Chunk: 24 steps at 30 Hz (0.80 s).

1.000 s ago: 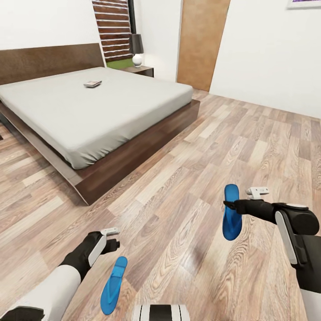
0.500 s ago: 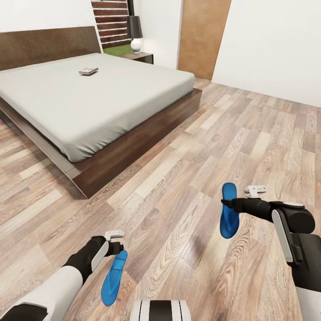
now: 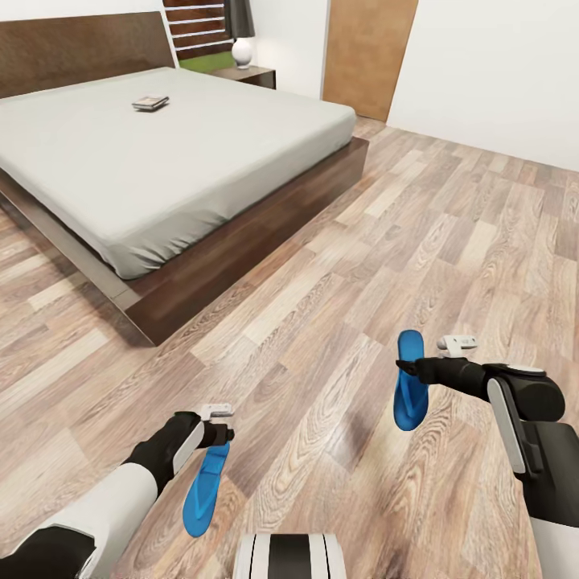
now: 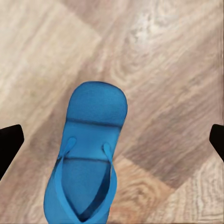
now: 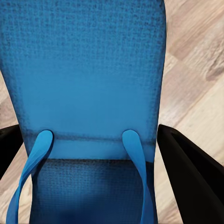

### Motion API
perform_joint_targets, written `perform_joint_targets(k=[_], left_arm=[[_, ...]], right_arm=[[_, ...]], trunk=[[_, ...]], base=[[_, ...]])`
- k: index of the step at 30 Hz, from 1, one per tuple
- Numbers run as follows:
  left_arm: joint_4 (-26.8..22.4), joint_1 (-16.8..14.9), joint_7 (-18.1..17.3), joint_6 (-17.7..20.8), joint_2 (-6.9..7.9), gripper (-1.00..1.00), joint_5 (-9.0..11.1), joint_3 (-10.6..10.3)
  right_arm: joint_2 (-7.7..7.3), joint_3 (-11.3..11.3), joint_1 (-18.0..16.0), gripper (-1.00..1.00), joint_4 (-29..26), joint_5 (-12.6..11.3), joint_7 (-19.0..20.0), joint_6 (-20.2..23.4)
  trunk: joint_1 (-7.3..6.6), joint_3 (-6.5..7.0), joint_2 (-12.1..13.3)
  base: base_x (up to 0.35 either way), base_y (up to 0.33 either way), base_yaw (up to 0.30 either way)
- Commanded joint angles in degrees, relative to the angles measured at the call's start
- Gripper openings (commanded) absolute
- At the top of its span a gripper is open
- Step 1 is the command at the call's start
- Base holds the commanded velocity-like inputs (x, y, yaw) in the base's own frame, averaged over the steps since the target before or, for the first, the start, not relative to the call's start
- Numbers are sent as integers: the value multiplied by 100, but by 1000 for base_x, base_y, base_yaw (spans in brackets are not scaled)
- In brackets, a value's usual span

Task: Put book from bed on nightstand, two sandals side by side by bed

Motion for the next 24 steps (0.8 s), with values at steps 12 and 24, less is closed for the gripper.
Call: perform_joint_targets(k=[12, 24], left_arm=[[-49, -45, 55, 184, 16, 100, 12, -715], [-62, -30, 51, 222, 59, 100, 45, -683]], right_arm=[[117, -5, -3, -100, -4, -53, 20, 31], [145, -7, -3, -100, -4, -61, 32, 31]], trunk=[[-1, -5, -2], [4, -49, -5]], base=[[-3, 5, -22], [-37, 95, -199]])
